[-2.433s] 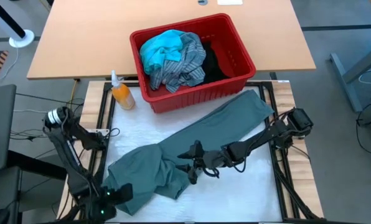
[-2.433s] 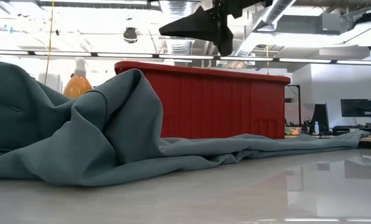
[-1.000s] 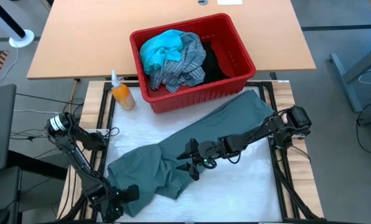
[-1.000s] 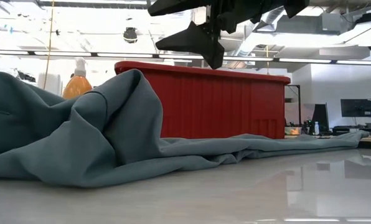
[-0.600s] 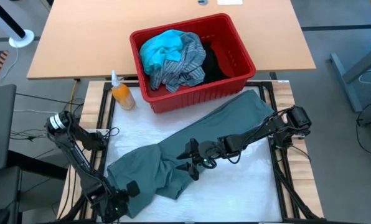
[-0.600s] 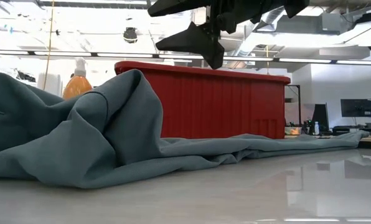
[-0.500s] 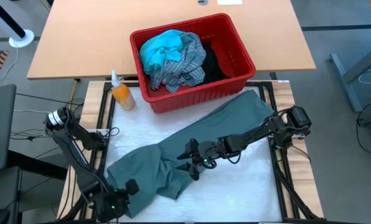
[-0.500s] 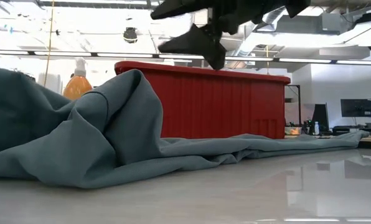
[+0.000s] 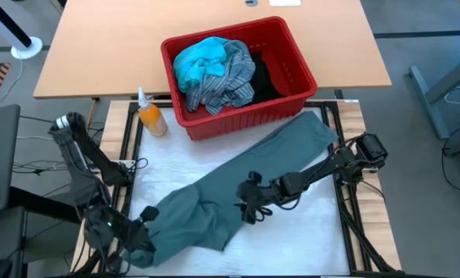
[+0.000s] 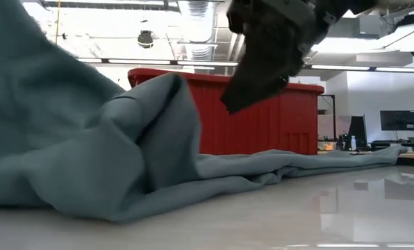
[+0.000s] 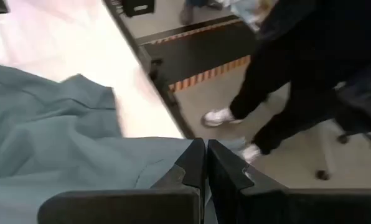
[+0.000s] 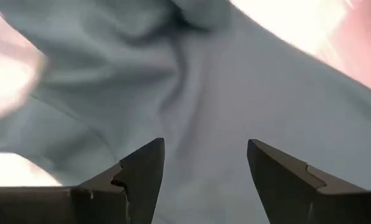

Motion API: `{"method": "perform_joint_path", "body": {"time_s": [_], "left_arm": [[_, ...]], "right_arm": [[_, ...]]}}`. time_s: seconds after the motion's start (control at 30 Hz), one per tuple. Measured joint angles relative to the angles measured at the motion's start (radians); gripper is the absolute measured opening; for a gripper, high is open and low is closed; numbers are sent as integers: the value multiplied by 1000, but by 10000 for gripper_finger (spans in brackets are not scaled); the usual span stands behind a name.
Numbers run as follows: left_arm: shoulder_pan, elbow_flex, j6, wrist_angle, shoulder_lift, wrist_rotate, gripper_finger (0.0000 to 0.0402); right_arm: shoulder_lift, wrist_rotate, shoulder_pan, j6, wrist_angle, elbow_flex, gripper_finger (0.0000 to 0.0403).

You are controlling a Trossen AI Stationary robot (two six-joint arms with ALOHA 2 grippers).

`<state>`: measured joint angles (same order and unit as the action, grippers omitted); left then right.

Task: Fold Laundry from Bin
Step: Fold the dark blue pants

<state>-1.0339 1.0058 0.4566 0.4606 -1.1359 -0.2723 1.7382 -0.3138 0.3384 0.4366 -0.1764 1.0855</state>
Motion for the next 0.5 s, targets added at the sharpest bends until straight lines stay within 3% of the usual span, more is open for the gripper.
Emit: {"method": "perform_joint_path", "body": {"time_s": [0.3, 0.5], "left_arm": [[-40, 0, 102, 0, 3, 129, 0], [-58, 0, 116, -12, -93, 106, 0]], "right_arm": [[0, -53, -14, 85, -129, -48, 258], [1, -61, -39, 165, -119, -105, 258]]}}
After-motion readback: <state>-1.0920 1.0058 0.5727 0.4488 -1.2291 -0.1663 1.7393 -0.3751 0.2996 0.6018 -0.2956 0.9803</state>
